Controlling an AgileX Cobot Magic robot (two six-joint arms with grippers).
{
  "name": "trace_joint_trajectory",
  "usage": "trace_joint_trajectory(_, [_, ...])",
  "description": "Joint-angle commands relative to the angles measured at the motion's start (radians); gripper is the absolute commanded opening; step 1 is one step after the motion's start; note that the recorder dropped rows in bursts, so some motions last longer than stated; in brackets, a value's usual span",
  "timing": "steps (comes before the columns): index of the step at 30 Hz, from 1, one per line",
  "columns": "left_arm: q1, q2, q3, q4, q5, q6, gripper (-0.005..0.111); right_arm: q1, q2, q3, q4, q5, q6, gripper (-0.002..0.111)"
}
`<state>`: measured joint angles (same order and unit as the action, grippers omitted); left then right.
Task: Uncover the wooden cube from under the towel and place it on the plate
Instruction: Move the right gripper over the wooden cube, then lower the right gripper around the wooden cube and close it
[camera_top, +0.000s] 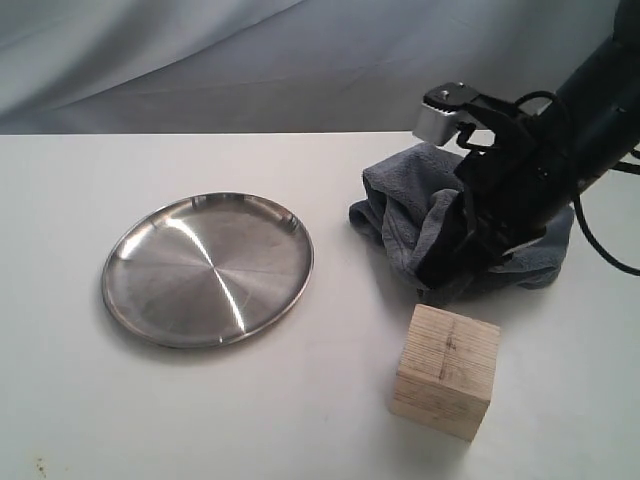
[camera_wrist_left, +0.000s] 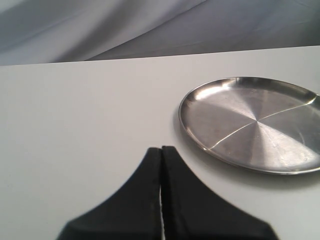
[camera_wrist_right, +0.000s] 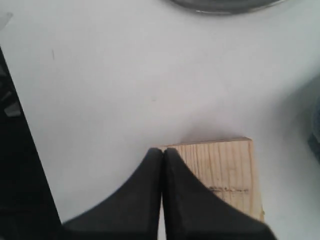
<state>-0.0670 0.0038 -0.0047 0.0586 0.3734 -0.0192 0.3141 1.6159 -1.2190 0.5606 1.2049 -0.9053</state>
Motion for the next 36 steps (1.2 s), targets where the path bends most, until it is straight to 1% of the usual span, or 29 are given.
trace_joint_trajectory(1, [-0.002, -0.004, 0.005, -0.002, -0.012, -0.005, 0.0, 0.146, -0.11, -0.004, -0.13, 0.016, 0.026, 0.0])
trace_joint_trajectory(3, [-0.002, -0.004, 0.005, -0.002, -0.012, -0.005, 0.0, 0.253, -0.162, -0.004, -0.224, 0.016, 0.113, 0.0])
trace_joint_trajectory(5, [-0.002, -0.004, 0.005, -0.002, -0.012, -0.005, 0.0, 0.362, -0.202, 0.001, -0.358, 0.016, 0.223, 0.0])
trace_joint_trajectory(7, [-0.002, -0.004, 0.005, -0.002, -0.012, -0.005, 0.0, 0.438, -0.225, 0.022, -0.501, 0.012, 0.357, 0.0])
trace_joint_trajectory(8, [-0.002, -0.004, 0.005, -0.002, -0.012, -0.005, 0.0, 0.466, -0.23, 0.043, -0.582, -0.024, 0.455, 0.0])
trace_joint_trajectory(11, [-0.002, -0.004, 0.005, -0.002, -0.012, -0.005, 0.0, 0.492, -0.233, 0.122, -0.763, -0.112, 0.745, 0.0])
trace_joint_trajectory(13, [-0.002, -0.004, 0.005, -0.002, -0.012, -0.005, 0.0, 0.492, -0.233, 0.182, -0.79, -0.175, 0.824, 0.0])
trace_joint_trajectory(16, [-0.002, -0.004, 0.005, -0.002, -0.012, -0.005, 0.0, 0.492, -0.233, 0.273, -0.79, -0.266, 0.815, 0.0])
trace_joint_trajectory(18, [-0.002, -0.004, 0.005, -0.002, -0.012, -0.005, 0.0, 0.492, -0.233, 0.315, -0.79, -0.318, 0.773, 0.0])
trace_joint_trajectory(22, [-0.002, -0.004, 0.005, -0.002, -0.012, -0.005, 0.0, 0.492, -0.233, 0.327, -0.786, -0.363, 0.77, 0.001])
trace_joint_trajectory(23, [-0.002, -0.004, 0.005, -0.002, -0.012, -0.005, 0.0, 0.492, -0.233, 0.327, -0.783, -0.366, 0.77, 0.003])
trace_joint_trajectory(25, [-0.002, -0.004, 0.005, -0.002, -0.012, -0.005, 0.0, 0.492, -0.233, 0.327, -0.779, -0.367, 0.77, 0.012])
trace_joint_trajectory(28, [-0.002, -0.004, 0.005, -0.002, -0.012, -0.005, 0.0, 0.492, -0.233, 0.327, -0.779, -0.378, 0.77, 0.038])
trace_joint_trajectory(29, [-0.002, -0.004, 0.005, -0.002, -0.012, -0.005, 0.0, 0.492, -0.233, 0.327, -0.787, -0.39, 0.77, 0.055])
trace_joint_trajectory(30, [-0.002, -0.004, 0.005, -0.002, -0.012, -0.005, 0.0, 0.492, -0.233, 0.327, -0.794, -0.406, 0.77, 0.067])
trace_joint_trajectory(32, [-0.002, -0.004, 0.005, -0.002, -0.012, -0.005, 0.0, 0.492, -0.224, 0.327, -0.827, -0.472, 0.77, 0.097])
trace_joint_trajectory(33, [-0.002, -0.004, 0.005, -0.002, -0.012, -0.005, 0.0, 0.492, -0.219, 0.327, -0.835, -0.499, 0.768, 0.105])
trace_joint_trajectory(36, [-0.002, -0.004, 0.005, -0.002, -0.012, -0.005, 0.0, 0.492, -0.189, 0.327, -0.831, -0.534, 0.768, 0.105])
